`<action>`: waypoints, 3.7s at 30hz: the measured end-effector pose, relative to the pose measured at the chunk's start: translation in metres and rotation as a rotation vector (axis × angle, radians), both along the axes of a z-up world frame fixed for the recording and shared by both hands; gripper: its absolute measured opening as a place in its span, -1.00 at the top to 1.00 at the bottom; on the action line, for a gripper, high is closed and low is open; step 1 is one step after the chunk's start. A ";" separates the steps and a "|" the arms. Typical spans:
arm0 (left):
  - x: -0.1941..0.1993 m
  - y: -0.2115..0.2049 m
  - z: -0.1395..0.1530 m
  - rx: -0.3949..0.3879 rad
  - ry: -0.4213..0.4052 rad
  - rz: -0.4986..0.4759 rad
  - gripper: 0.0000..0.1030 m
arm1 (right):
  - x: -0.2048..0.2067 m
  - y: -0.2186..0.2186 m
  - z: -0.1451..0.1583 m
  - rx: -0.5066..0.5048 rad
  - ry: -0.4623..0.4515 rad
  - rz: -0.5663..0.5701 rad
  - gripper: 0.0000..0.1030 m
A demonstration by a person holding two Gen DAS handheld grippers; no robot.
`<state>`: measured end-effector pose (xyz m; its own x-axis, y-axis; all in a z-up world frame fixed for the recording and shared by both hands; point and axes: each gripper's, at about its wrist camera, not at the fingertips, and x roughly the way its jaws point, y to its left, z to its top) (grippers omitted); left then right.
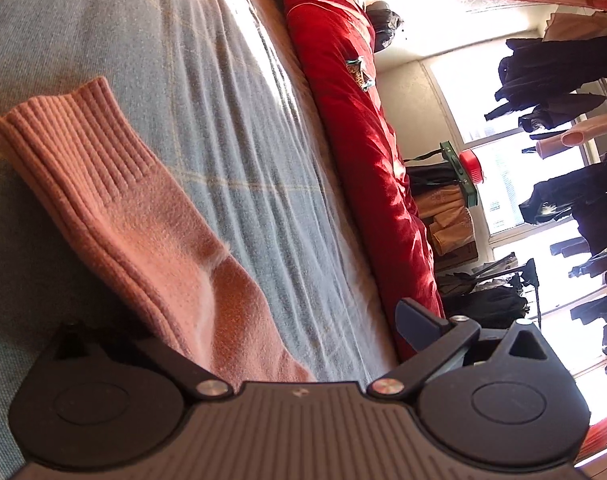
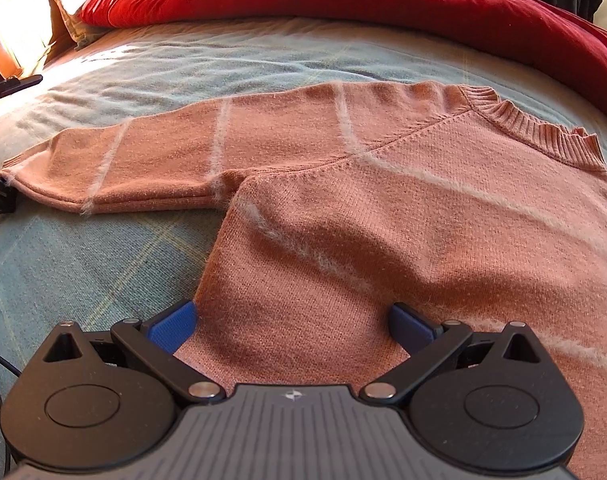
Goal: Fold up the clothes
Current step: 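Grasp the ribbed sleeve cuff with the left tool, then lift the cuff with the left tool and carry it across the body toward the collar, then lay the sleeve across the sweater body and open the left tool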
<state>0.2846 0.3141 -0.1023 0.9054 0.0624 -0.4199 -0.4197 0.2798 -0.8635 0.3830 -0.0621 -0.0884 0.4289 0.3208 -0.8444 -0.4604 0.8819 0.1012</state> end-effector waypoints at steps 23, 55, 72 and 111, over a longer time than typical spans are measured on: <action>0.032 -0.057 0.062 0.019 -0.144 -0.123 -0.96 | -0.032 0.002 0.030 0.164 -0.070 0.184 -1.00; 0.129 -0.212 0.104 -0.038 -0.259 -0.365 -0.96 | -0.022 -0.152 0.035 0.159 -0.060 0.055 -1.00; 0.190 -0.303 0.111 -0.059 -0.298 -0.535 -0.96 | -0.017 -0.231 0.034 0.167 -0.070 -0.072 -1.00; 0.241 -0.494 0.069 0.748 0.153 -1.295 -0.96 | -0.020 -0.292 0.015 0.161 -0.017 -0.249 -1.00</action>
<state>0.5252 -0.1795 -0.0337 0.4522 -0.4881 -0.7465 0.3857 0.8617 -0.3297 0.3626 -0.3537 -0.0737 0.5247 0.3335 -0.7832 -0.2344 0.9411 0.2437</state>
